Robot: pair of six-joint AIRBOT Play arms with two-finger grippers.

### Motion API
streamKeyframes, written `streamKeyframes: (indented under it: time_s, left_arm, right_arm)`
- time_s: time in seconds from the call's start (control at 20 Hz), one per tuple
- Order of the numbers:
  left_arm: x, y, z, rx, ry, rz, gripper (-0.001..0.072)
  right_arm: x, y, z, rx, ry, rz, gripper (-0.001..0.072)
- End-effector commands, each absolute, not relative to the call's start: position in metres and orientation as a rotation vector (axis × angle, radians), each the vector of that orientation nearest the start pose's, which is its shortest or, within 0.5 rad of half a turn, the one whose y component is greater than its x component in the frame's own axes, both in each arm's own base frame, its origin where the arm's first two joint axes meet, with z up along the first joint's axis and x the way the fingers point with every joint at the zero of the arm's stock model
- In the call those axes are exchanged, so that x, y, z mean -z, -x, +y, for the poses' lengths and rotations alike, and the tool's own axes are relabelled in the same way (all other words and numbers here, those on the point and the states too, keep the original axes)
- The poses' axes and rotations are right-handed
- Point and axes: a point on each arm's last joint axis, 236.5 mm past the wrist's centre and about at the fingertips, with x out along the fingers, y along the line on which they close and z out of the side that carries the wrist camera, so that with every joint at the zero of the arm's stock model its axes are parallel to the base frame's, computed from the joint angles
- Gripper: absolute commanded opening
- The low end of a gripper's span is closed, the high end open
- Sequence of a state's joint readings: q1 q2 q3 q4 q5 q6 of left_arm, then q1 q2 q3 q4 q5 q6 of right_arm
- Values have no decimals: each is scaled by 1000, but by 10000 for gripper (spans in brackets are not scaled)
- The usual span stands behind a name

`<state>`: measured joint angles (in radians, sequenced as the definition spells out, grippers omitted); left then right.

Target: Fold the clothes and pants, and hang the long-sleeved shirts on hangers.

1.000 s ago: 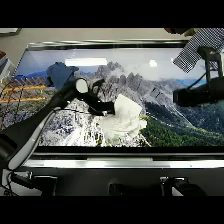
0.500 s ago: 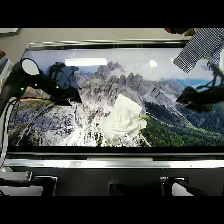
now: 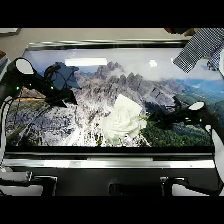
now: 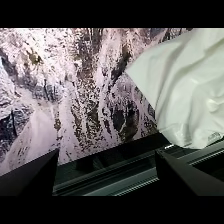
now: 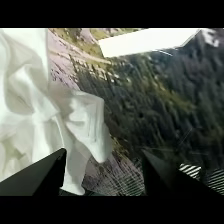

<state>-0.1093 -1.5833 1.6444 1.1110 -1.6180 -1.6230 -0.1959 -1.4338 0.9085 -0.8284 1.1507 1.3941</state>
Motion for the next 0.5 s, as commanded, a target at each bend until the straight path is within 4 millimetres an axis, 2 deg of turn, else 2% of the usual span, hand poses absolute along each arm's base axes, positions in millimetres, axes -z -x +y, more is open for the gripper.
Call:
streamKeyframes:
  time_s: [0.0,0.1,0.2,0.35,0.45]
  left_arm:
    - [-53,-382,-146,423,297,1570,673]
    - [-53,-382,-146,423,298,1571,672]
    - [-52,-383,-144,421,286,1568,673]
    - [-40,-391,-119,325,198,1547,674]
    - [-20,-391,-113,313,211,1547,673]
  right_arm:
    - [96,-345,107,-261,-781,1483,535]
    - [102,-347,110,-256,-781,1484,507]
    - [103,-349,108,-254,-773,1475,363]
    - [103,-351,108,-259,-765,1463,35]
    - [98,-352,109,-268,-766,1453,34]
